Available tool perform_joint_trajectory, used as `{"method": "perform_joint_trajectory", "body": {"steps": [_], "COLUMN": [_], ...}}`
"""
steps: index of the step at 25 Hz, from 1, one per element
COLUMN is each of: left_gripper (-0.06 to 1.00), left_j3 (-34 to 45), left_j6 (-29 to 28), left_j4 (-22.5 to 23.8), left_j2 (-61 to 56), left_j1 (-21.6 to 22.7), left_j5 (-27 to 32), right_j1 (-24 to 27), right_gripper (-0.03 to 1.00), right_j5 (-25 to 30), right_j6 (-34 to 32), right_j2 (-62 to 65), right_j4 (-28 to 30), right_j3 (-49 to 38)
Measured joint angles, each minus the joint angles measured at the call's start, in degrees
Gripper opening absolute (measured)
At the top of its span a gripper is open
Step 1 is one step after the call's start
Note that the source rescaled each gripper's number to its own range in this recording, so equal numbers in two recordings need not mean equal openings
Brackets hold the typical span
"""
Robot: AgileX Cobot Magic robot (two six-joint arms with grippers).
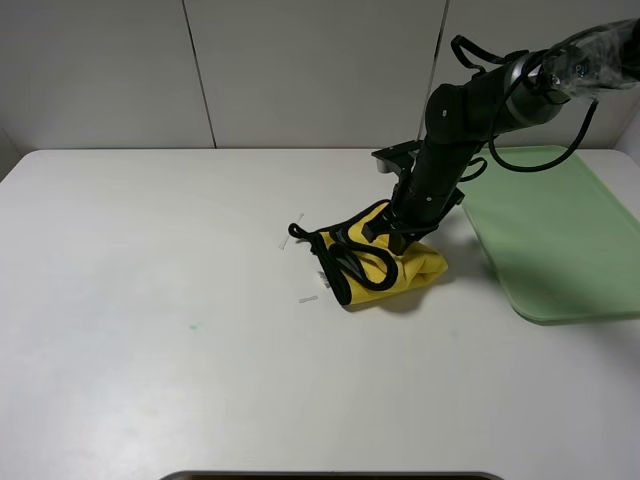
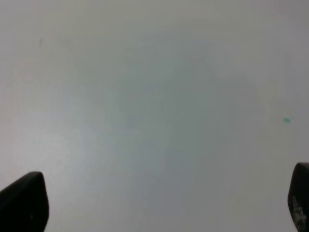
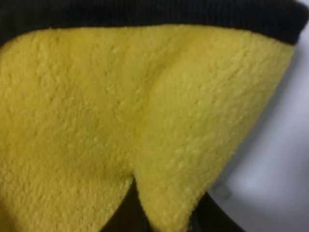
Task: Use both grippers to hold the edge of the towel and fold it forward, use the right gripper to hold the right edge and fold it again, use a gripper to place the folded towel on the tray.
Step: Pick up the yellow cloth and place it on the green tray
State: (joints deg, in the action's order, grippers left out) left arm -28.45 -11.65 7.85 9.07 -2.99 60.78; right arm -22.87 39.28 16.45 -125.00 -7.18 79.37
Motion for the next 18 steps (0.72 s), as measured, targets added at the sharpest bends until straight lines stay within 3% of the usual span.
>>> {"method": "perform_joint_trajectory", "body": {"steps": [18], "left_gripper": [1.00], "left_j3": [0.00], "left_j6": [0.00], "left_j4": [0.00], "left_j2": [0.00], "left_j1": [0.00], "left_j5": [0.00], "right_j1": [0.00], "right_gripper": [0.10], "right_j5": [0.10], "right_j6": [0.00], "right_j2": [2.24], "right_j4": [1.52], "right_j3": [0.05]}}
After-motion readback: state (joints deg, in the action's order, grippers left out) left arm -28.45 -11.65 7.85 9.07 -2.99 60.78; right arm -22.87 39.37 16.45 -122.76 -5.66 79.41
